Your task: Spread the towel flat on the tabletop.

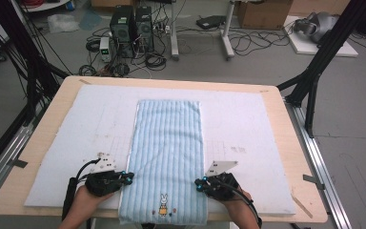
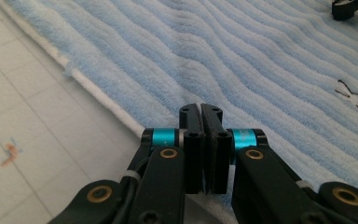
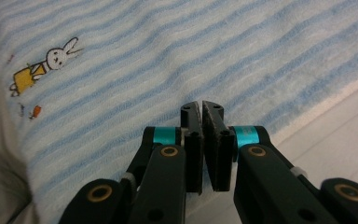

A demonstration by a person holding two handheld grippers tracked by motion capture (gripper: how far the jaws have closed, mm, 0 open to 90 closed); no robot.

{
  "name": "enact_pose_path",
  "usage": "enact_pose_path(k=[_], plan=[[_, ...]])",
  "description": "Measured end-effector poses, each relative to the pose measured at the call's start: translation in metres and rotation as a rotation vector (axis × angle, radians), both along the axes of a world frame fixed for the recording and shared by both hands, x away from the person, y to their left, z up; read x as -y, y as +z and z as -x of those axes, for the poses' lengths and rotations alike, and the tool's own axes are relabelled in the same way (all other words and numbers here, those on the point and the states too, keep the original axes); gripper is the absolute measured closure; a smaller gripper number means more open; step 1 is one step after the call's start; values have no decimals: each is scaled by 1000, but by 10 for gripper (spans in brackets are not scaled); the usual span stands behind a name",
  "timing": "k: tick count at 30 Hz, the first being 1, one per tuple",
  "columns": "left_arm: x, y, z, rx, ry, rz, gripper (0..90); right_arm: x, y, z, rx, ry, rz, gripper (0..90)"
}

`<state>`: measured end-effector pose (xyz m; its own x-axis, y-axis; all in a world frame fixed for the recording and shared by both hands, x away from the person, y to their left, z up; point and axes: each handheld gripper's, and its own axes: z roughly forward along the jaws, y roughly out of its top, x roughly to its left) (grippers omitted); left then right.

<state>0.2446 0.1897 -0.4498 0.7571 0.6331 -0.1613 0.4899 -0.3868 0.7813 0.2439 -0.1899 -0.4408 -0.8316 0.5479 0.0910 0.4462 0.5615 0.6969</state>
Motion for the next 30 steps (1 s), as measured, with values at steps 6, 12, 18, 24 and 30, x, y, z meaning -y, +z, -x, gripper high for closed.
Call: enact_pose_path(k=[6, 12, 18, 24, 30], plan=[[-7, 5, -2, -15, 58, 68, 596, 6, 5, 5, -5, -28, -38, 719], [-19, 12, -28, 31, 166, 112, 559, -8, 6, -13, 36, -83, -59, 668], [-26, 13, -60, 36, 236, 95, 575, -27, -3, -30, 49, -82, 2, 702], [-25, 11, -77, 32, 251, 72, 584, -23, 1, -26, 2, -13, 33, 819], [-19, 12, -94, 50, 253, 54, 569, -20, 3, -29, -10, 13, 7, 703]])
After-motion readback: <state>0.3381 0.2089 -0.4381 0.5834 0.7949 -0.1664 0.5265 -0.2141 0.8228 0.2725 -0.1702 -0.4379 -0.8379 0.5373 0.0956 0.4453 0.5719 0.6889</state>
